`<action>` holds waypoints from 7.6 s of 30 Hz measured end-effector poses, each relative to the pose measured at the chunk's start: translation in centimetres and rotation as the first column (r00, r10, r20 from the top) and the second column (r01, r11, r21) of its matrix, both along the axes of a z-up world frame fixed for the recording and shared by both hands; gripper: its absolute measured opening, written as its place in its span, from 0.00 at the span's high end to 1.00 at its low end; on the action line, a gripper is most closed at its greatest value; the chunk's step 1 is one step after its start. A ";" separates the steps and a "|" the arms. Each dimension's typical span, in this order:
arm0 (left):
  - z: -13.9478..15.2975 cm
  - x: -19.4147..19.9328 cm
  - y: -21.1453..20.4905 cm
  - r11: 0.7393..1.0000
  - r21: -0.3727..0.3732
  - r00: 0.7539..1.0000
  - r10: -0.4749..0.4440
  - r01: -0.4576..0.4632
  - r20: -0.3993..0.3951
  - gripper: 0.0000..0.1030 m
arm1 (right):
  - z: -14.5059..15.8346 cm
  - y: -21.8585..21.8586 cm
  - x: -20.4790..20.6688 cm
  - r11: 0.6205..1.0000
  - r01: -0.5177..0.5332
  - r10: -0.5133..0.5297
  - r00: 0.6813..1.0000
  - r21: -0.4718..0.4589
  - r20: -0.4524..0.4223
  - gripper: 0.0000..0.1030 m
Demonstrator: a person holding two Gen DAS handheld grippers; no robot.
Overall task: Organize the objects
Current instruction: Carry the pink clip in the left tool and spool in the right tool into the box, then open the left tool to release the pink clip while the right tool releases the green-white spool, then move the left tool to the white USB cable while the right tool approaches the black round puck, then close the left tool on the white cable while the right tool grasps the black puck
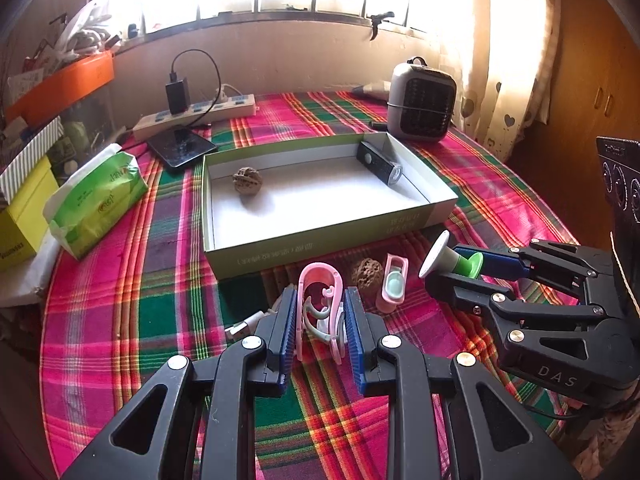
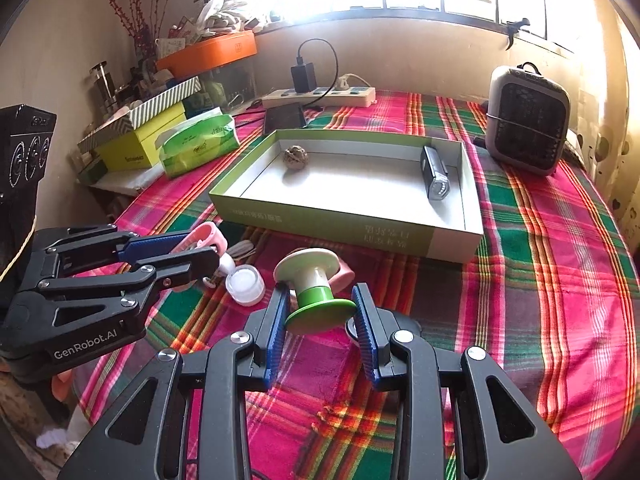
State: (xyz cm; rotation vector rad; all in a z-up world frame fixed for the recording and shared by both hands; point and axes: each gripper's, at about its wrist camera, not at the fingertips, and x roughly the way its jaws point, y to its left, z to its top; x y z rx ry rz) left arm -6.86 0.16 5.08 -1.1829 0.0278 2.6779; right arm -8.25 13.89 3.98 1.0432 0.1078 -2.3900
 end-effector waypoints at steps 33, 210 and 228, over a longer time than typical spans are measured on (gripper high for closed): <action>-0.4 -10.8 -2.4 0.995 0.002 0.994 0.102 -0.102 0.046 0.79 | 1.4 -1.0 -10.6 0.996 0.084 -0.084 0.996 -0.003 0.027 0.67; -2.0 -0.3 -5.7 0.985 0.082 0.988 0.151 -0.154 0.045 0.72 | -0.4 2.8 -1.4 0.979 0.202 -0.202 0.979 -0.030 -0.001 0.54; -3.5 -0.4 -5.4 0.987 0.085 0.988 0.130 -0.137 0.084 0.70 | -2.3 2.5 -0.1 0.985 0.174 -0.174 0.984 -0.007 0.036 0.46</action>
